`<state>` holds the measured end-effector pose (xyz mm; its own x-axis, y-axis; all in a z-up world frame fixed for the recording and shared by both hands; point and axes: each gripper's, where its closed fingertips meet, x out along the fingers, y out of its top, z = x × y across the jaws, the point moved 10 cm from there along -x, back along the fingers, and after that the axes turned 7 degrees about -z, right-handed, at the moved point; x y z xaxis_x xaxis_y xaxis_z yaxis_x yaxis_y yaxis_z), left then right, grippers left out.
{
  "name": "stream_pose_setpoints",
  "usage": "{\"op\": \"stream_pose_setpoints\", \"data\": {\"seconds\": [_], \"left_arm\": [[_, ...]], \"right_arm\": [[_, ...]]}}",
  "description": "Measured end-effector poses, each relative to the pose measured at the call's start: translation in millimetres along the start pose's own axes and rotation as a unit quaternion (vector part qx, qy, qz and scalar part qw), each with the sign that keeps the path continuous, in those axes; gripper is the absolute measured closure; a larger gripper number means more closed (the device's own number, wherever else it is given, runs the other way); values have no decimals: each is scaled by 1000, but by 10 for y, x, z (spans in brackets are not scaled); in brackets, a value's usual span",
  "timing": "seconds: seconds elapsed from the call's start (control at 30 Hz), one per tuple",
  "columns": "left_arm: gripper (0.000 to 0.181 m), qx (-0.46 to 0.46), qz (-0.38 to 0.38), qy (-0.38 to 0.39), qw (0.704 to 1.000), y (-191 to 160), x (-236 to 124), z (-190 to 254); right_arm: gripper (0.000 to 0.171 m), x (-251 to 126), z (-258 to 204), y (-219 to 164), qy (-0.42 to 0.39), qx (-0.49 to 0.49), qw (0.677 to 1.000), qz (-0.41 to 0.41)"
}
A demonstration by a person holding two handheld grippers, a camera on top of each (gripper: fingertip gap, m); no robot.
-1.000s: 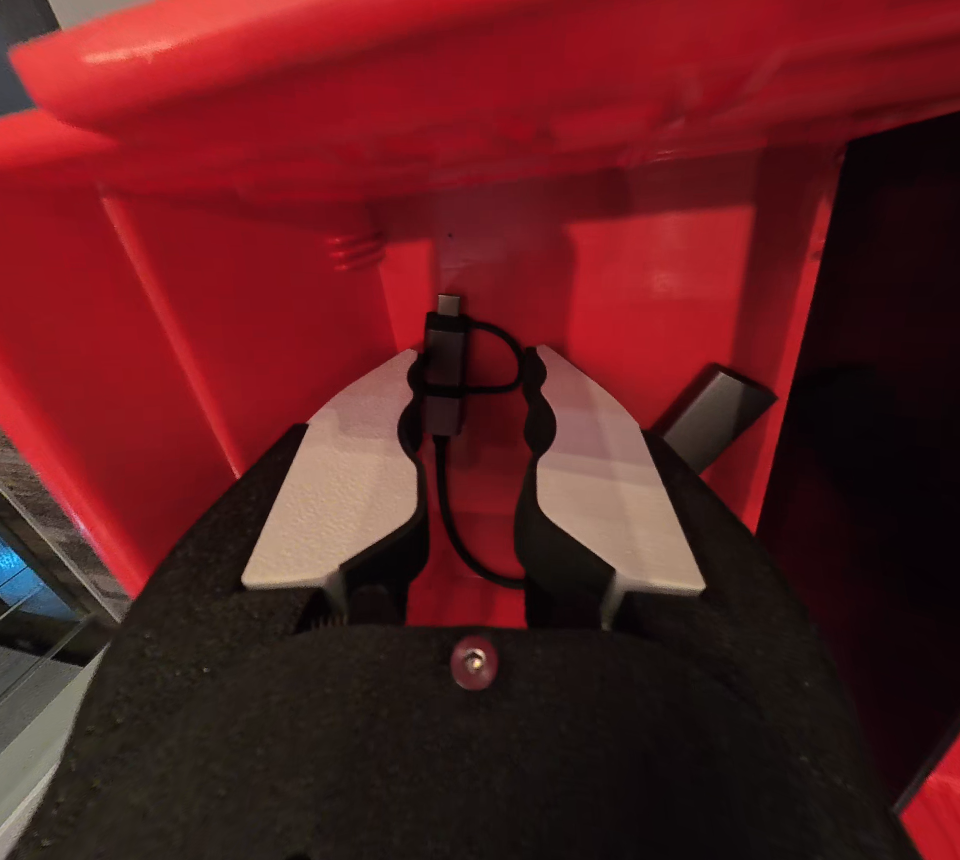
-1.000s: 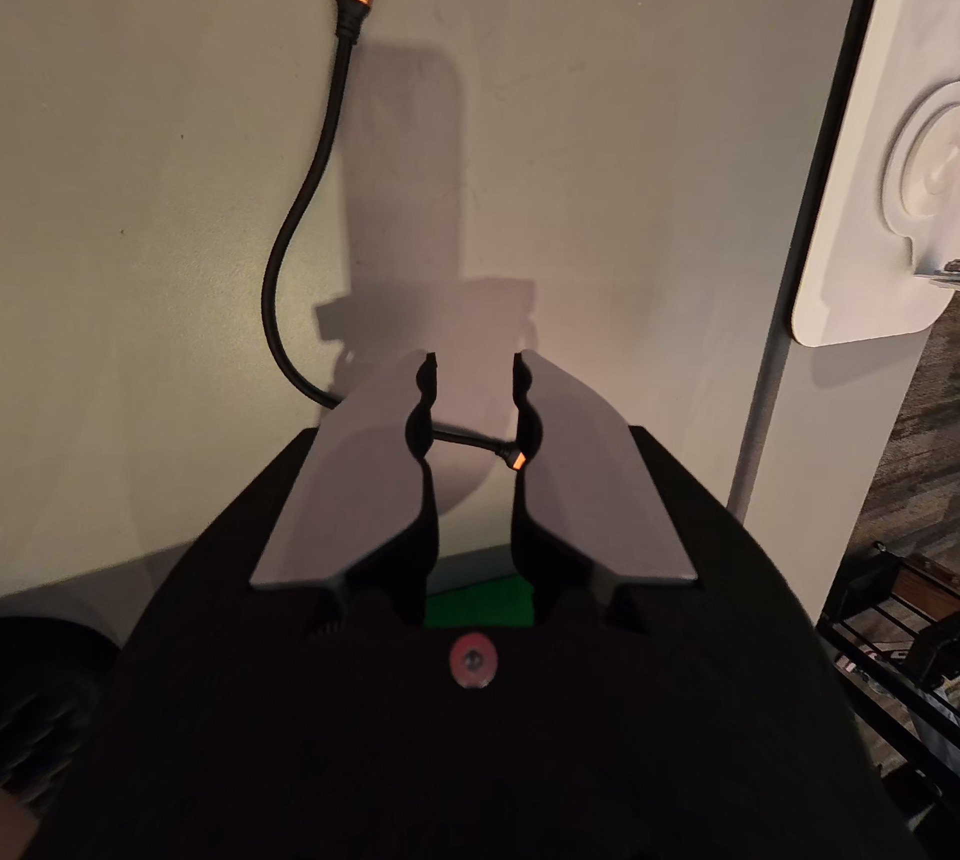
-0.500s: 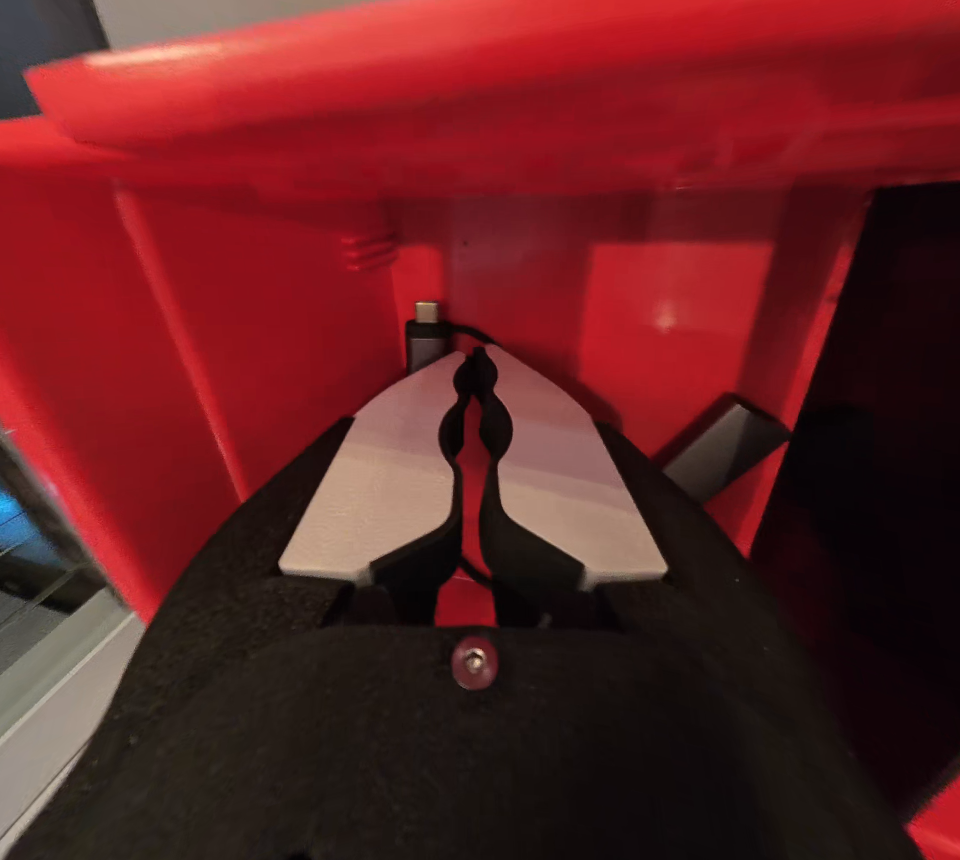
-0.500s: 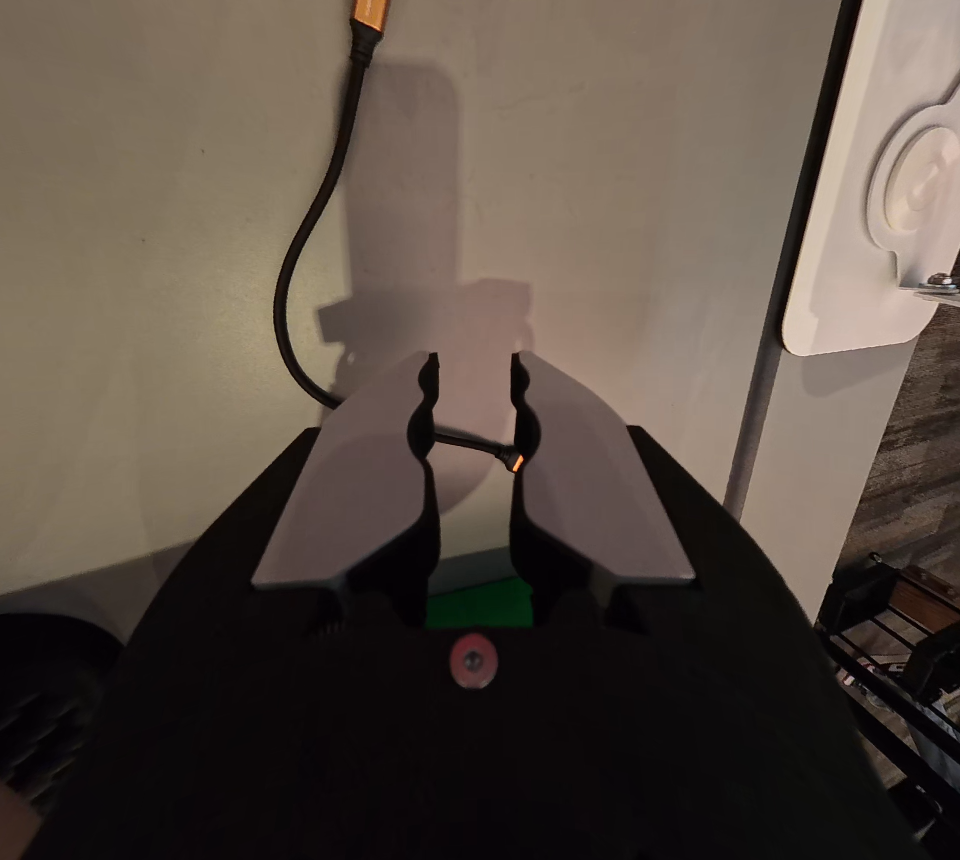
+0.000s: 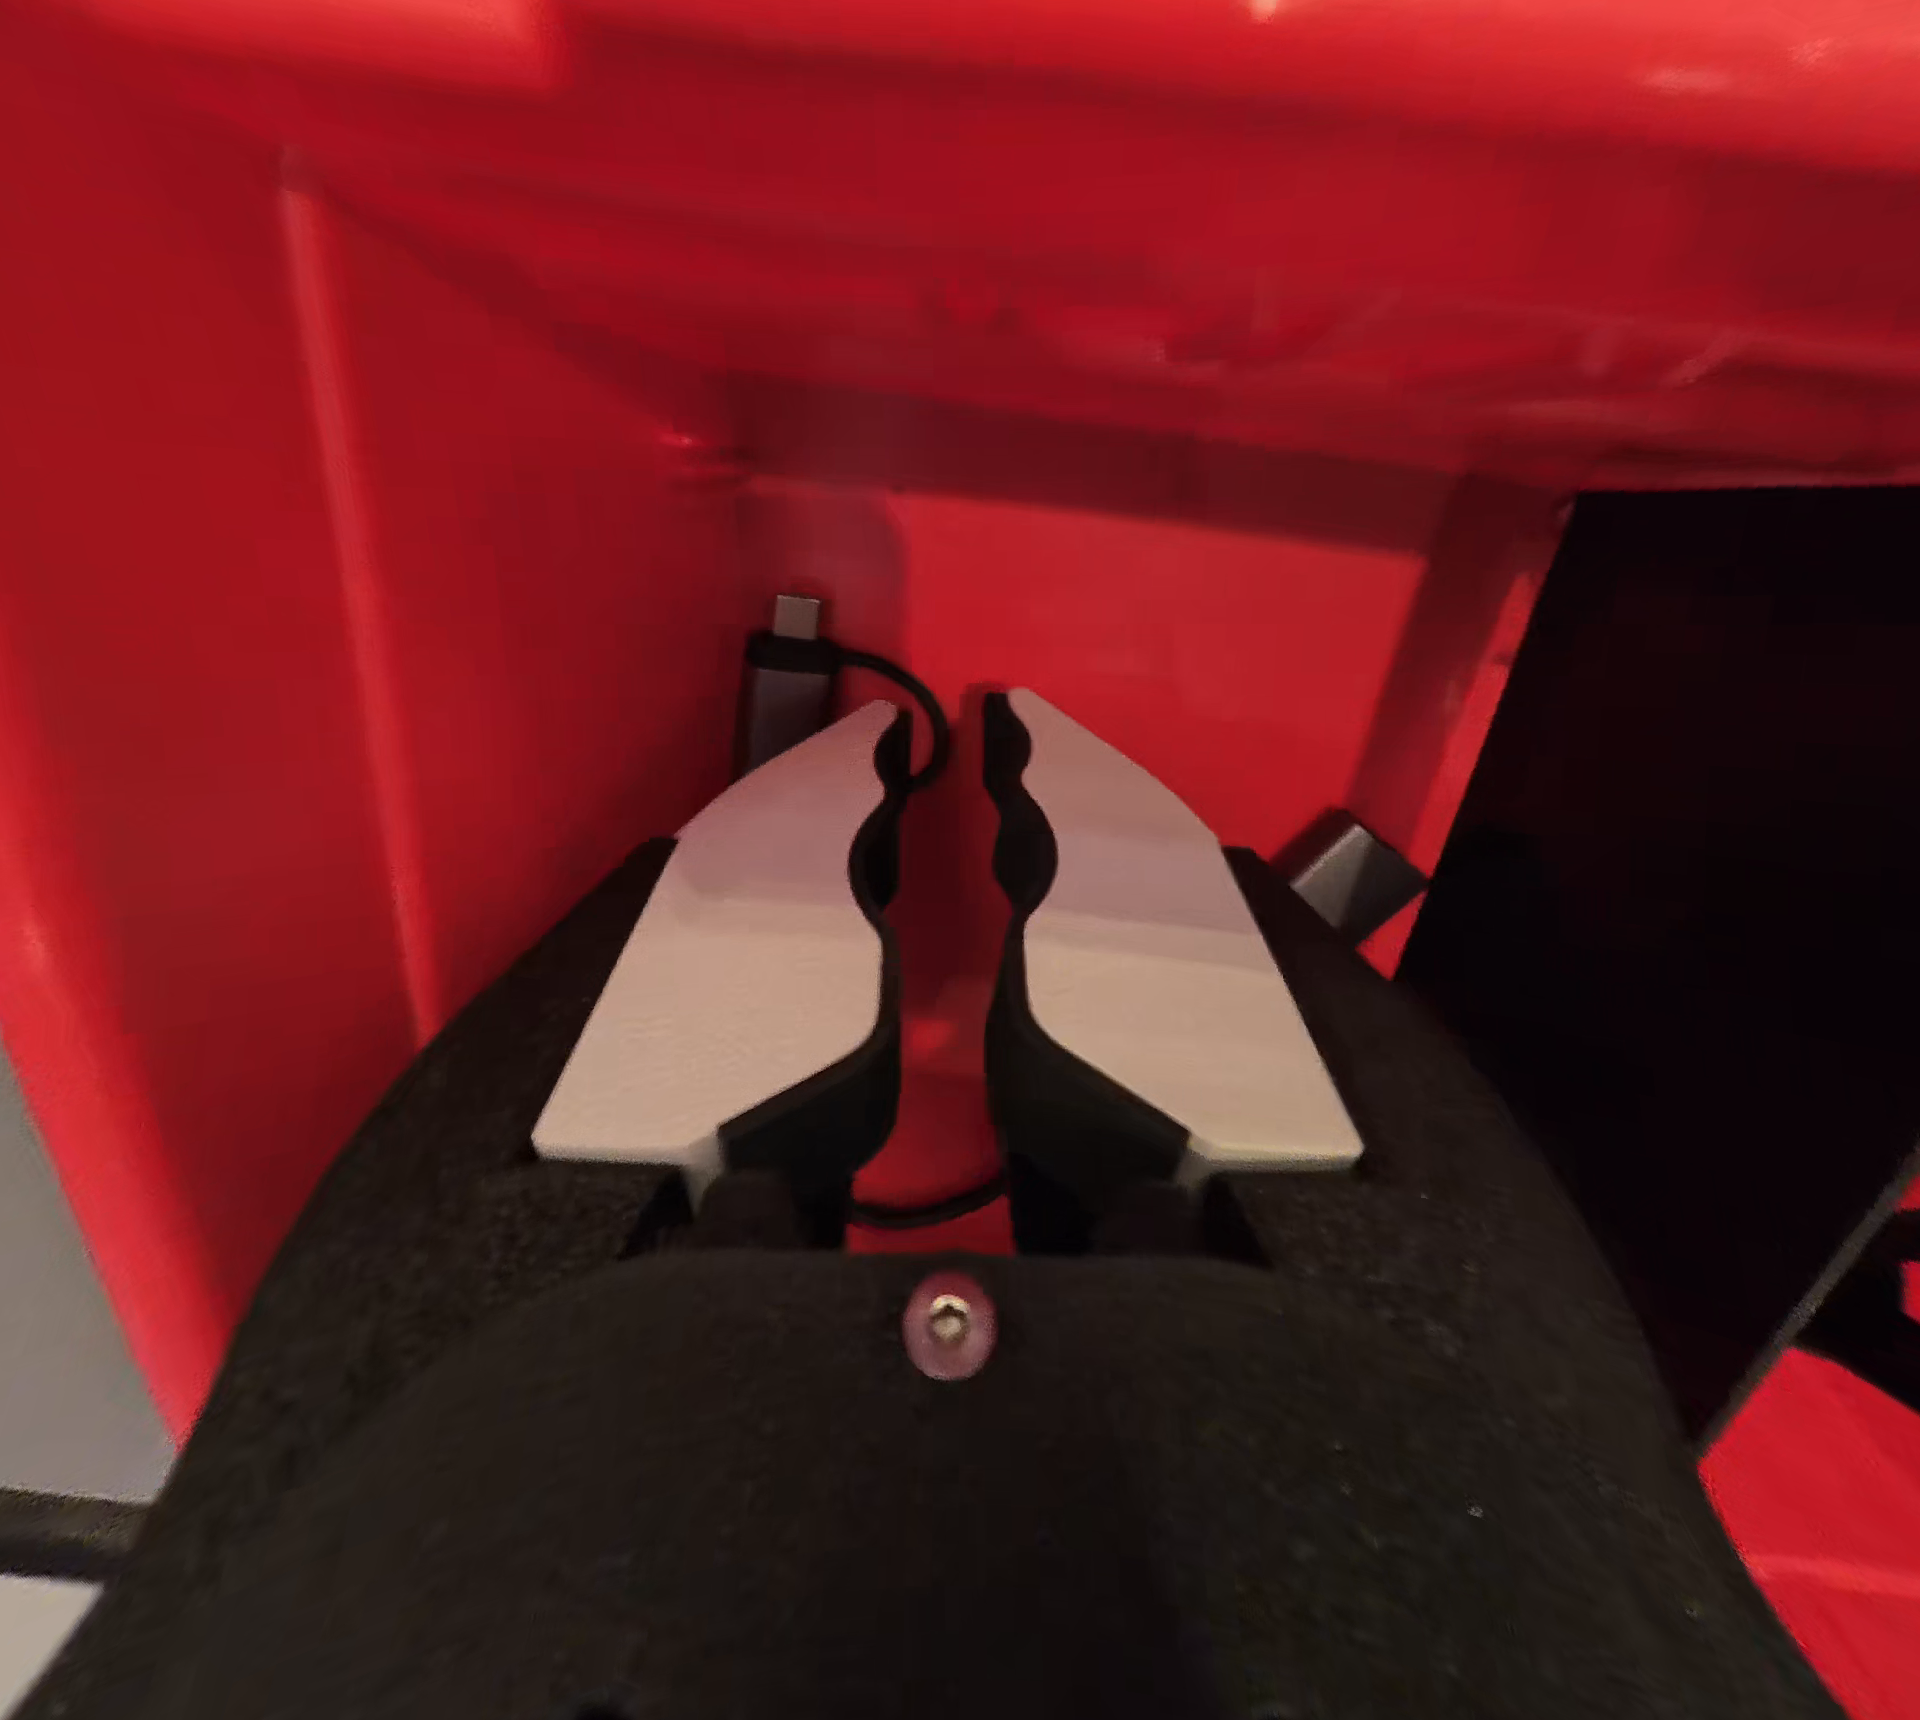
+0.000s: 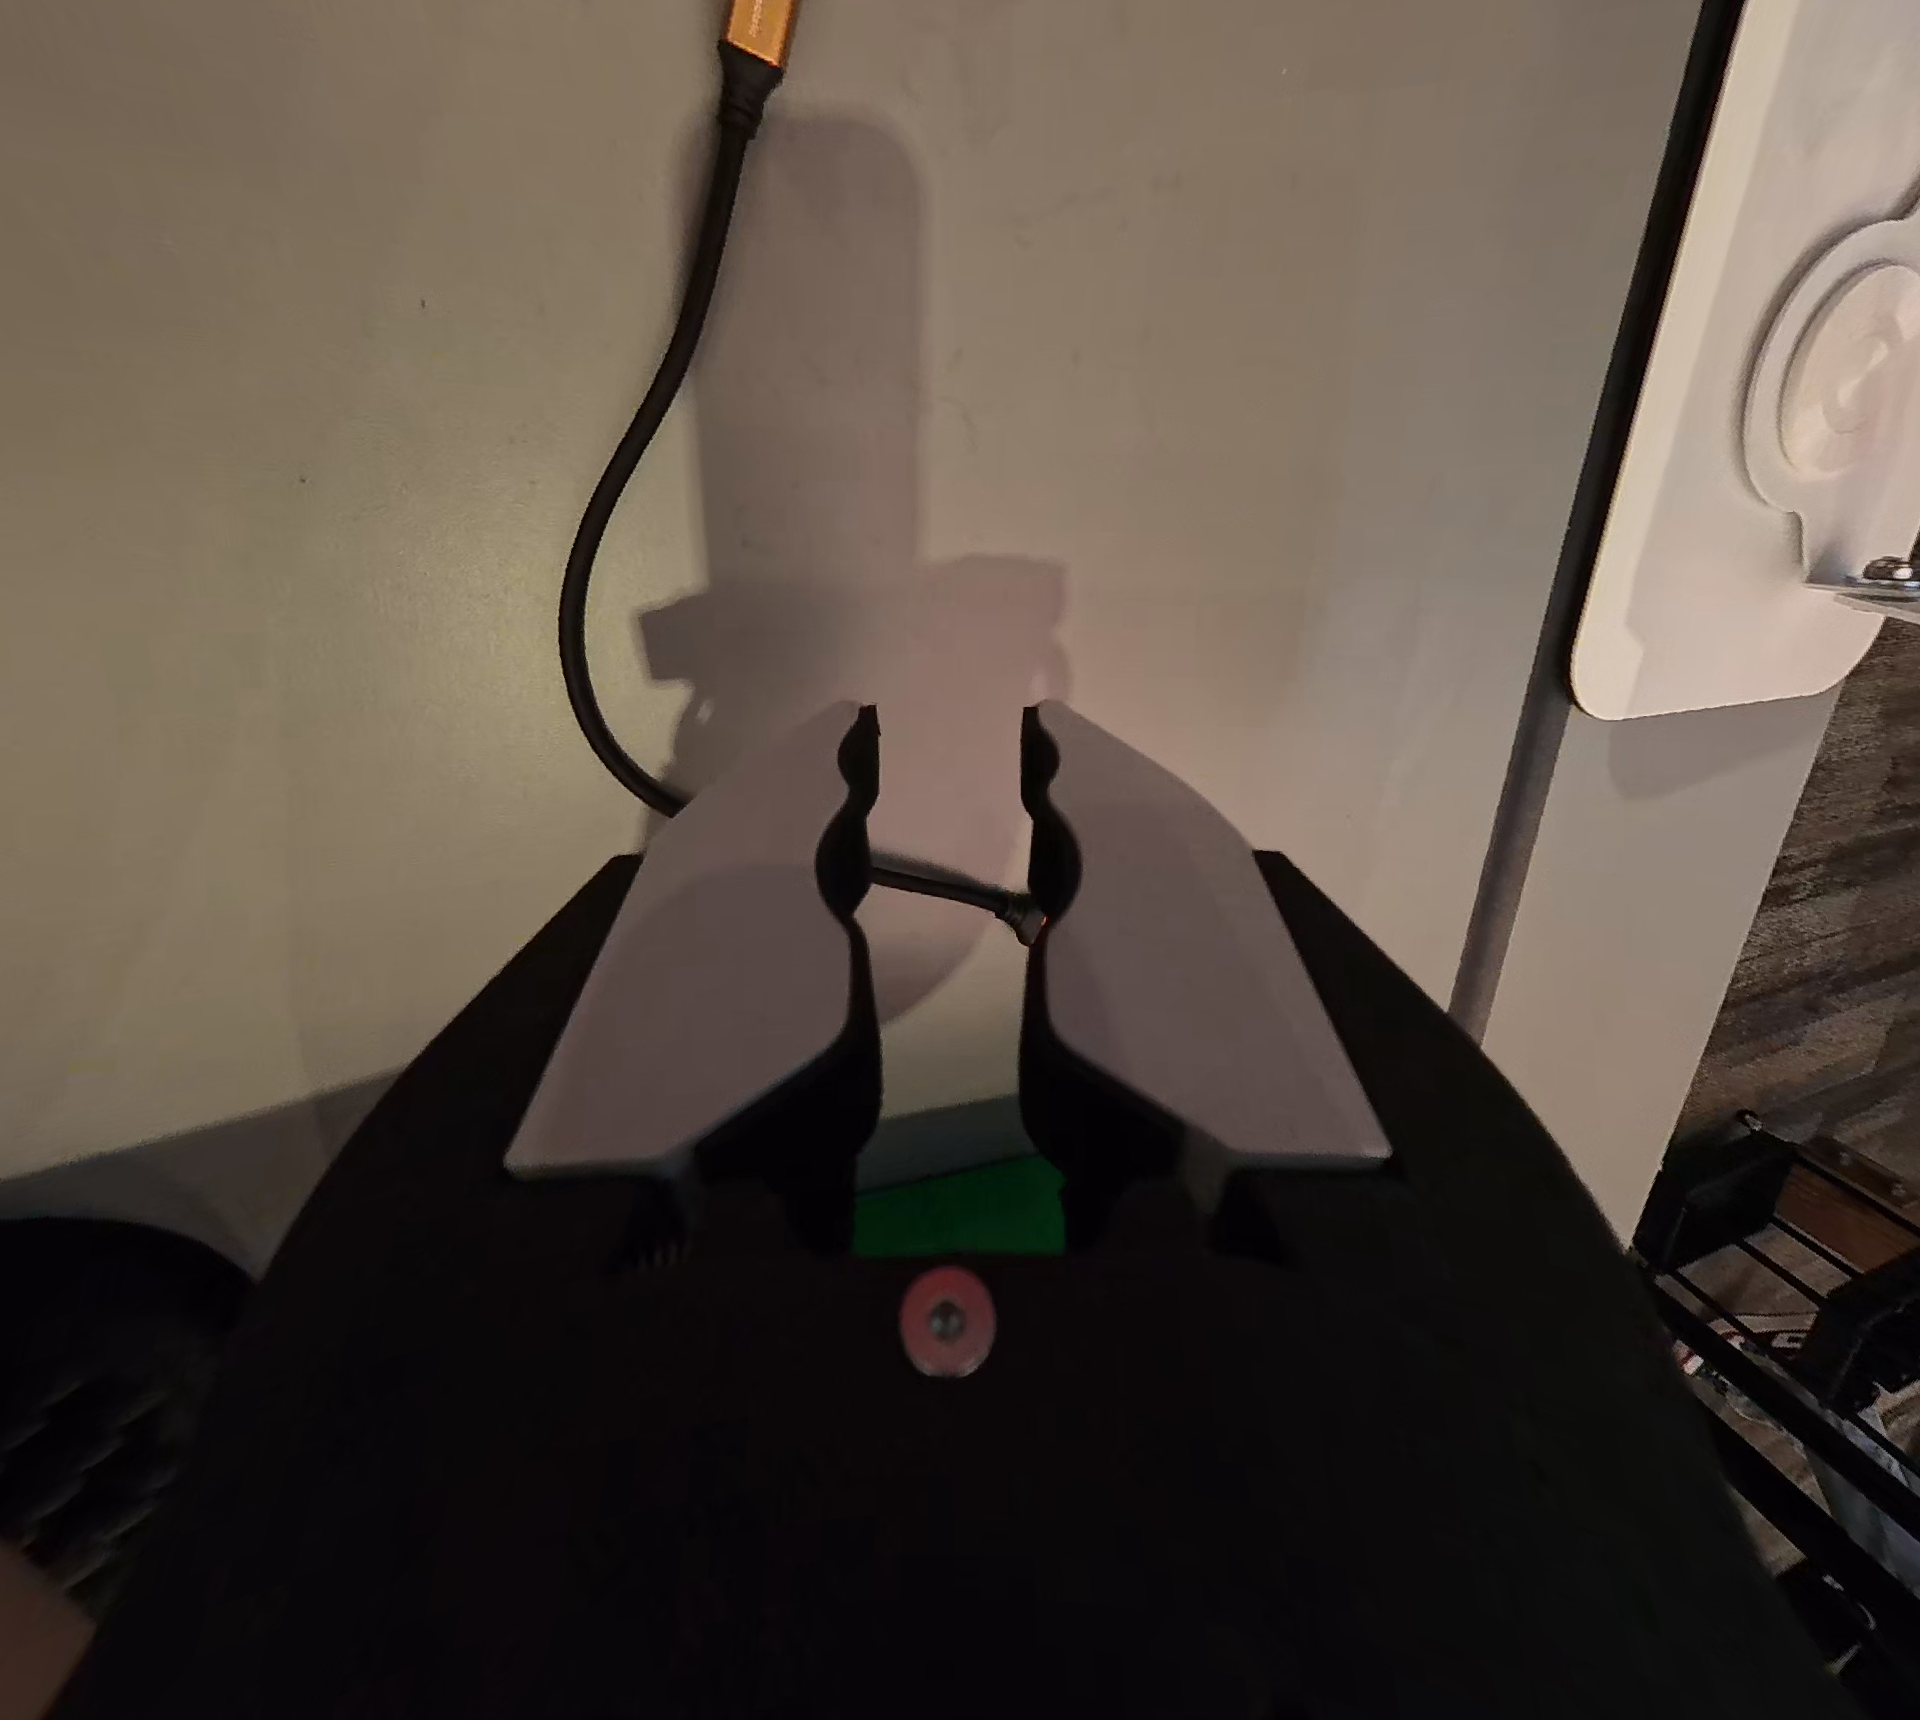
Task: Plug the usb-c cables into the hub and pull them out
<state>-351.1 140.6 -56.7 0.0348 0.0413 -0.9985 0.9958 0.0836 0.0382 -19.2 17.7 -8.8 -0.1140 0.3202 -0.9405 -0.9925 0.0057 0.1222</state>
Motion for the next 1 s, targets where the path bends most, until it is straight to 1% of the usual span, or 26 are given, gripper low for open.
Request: {"op": "stream_pose_setpoints", "data": {"seconds": [0.17, 0.3, 0.37, 0.43, 0.47, 0.57, 0.67, 0.83, 1.0], "left_arm": [[177, 33, -27, 10, 999, 53, 1, 52], [179, 82, -11, 58, 995, 16, 8, 141], [180, 58, -17, 41, 997, 14, 2, 137], [180, 16, -21, -5, 1000, -8, -36, 113], [180, -1, -11, -18, 1000, -25, -83, 103], [180, -23, 59, -2, 998, -90, -329, 98], [180, -46, 147, 12, 988, -165, -631, 118], [180, -69, 271, 37, 959, -311, -1026, 191], [180, -88, 387, 59, 916, -441, -1372, 253]], "right_arm": [[144, -3, 5, -9, 1, 1, 1000, 0], [145, -13, -4, -3, 1, 0, 1000, 1], [145, -19, -9, 1, 1, -2, 1000, 3], [146, -23, -12, 2, 1, -3, 1000, 4], [146, -25, -12, 2, 0, -3, 1000, 4], [146, -43, -11, -1, -2, -3, 1000, 8], [146, -69, -8, 3, -6, -4, 1000, 16], [146, -86, -17, 27, -11, -9, 1000, 24], [146, -117, -25, 41, -16, -12, 999, 34]]}}
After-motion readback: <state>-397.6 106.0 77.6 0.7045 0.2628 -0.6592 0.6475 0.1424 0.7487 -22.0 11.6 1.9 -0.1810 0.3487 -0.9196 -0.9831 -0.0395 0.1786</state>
